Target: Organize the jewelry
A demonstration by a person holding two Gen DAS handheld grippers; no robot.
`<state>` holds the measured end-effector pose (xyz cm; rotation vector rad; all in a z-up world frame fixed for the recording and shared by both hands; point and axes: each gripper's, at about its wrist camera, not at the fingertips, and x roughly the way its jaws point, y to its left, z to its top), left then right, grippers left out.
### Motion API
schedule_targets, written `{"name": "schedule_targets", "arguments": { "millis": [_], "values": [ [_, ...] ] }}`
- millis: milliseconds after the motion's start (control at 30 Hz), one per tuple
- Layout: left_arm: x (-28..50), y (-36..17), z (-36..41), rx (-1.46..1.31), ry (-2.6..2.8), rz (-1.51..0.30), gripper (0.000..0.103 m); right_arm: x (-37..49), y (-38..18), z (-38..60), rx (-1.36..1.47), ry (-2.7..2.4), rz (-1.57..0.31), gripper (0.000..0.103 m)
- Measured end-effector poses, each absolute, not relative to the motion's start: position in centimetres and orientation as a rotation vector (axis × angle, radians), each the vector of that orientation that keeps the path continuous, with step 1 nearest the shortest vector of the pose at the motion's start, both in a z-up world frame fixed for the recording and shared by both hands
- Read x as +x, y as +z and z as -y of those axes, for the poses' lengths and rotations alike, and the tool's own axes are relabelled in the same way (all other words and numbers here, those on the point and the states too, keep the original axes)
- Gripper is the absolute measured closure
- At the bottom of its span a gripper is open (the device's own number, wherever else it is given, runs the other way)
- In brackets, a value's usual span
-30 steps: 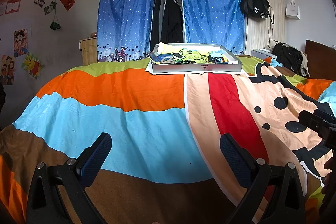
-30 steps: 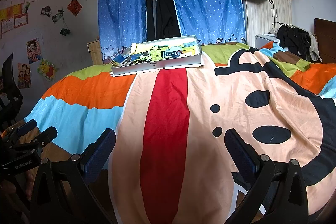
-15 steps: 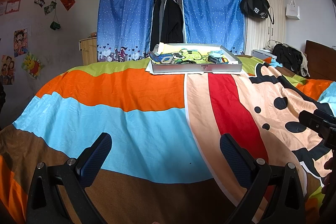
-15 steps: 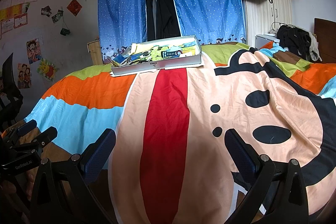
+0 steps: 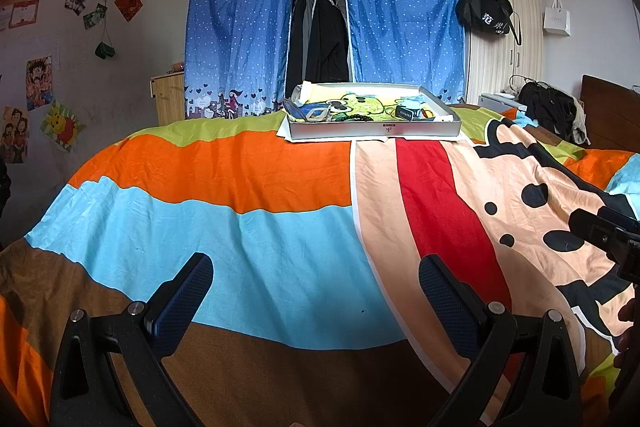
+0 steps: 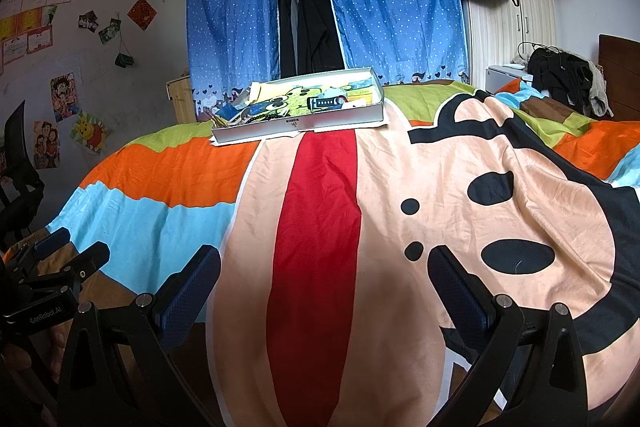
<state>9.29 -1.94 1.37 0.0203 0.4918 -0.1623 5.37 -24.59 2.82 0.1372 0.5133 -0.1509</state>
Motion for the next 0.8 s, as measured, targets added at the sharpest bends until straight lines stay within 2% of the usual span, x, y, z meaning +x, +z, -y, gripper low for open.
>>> {"name": "schedule_targets", "arguments": {
  "millis": [800],
  "values": [
    [9.27,1.37,2.05,0.022,-0.163,-0.492,0.000,5.19,2.50,24.55,0.139,-0.150,-0.517,0.001]
  ]
}}
